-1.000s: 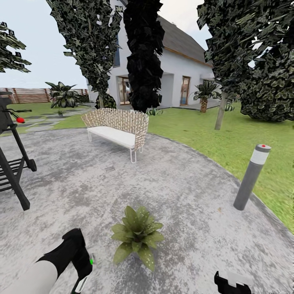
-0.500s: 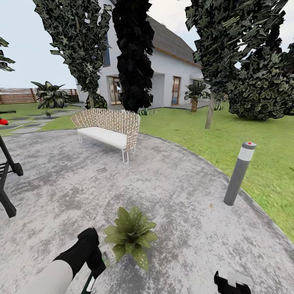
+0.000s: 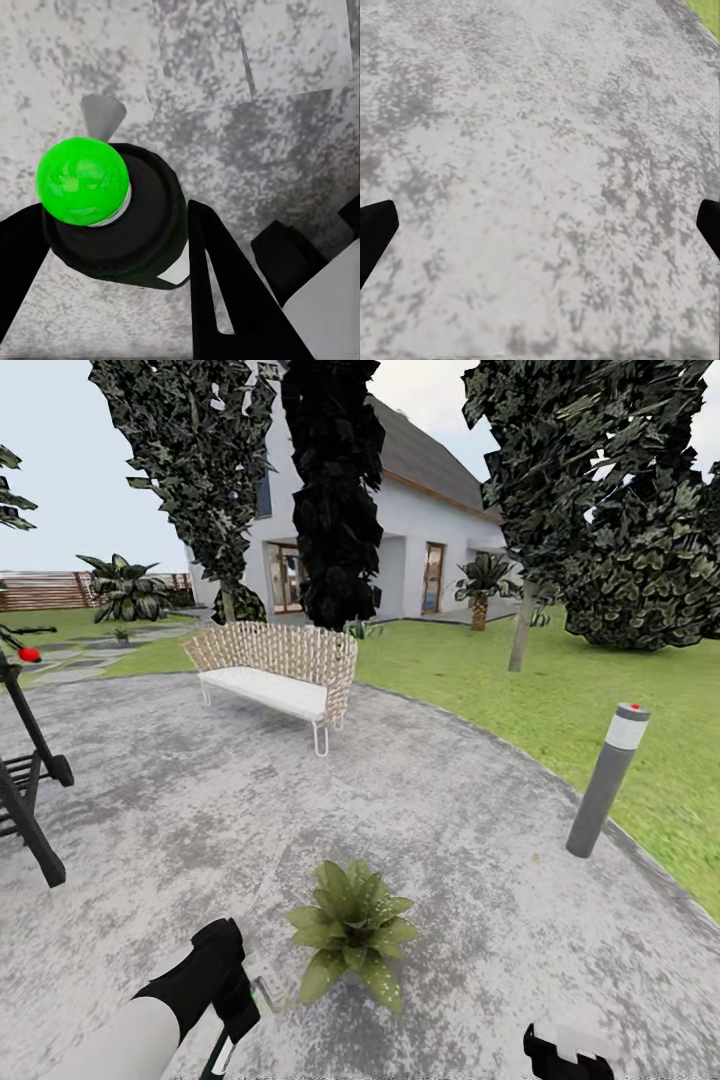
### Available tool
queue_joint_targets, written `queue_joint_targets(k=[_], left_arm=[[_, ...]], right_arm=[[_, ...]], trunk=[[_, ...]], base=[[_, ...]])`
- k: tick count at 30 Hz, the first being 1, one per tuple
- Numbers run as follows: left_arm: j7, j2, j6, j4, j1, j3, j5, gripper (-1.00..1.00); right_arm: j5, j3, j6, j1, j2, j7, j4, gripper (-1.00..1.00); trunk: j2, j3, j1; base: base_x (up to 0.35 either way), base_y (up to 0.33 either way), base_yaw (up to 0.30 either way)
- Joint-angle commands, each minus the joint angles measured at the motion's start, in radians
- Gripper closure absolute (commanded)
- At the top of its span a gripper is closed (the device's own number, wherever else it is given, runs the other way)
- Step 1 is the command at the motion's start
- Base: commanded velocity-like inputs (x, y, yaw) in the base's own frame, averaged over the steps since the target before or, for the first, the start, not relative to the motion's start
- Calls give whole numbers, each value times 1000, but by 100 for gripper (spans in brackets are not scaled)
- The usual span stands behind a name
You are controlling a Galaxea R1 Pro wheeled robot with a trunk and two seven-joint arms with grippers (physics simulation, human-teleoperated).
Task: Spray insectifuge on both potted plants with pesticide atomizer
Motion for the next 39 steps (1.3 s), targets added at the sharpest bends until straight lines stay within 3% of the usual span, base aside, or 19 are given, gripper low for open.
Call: queue_joint_targets(k=[1,6,24,39], left_arm=[[-5,0,6,-2,0,-7,-3,100],[-5,-1,6,-3,0,-8,-9,100],[-1,-13,7,-42,-15,1,-9,100],[1,-6,6,-47,-2,-2,-9,100]], right_arm=[[11,-7,-3,-1,0,-5,1,-100],[11,-7,-2,-1,-1,-5,1,-100],[11,-7,-1,-1,0,-4,1,-100],[11,-6,-1,-1,-1,-4,1,-100]], trunk=[[0,-3,0],[0,-11,0],[0,-40,0],[0,-55,0]], base=[[-49,304,0],[18,238,0],[7,9,0],[190,34,-43]])
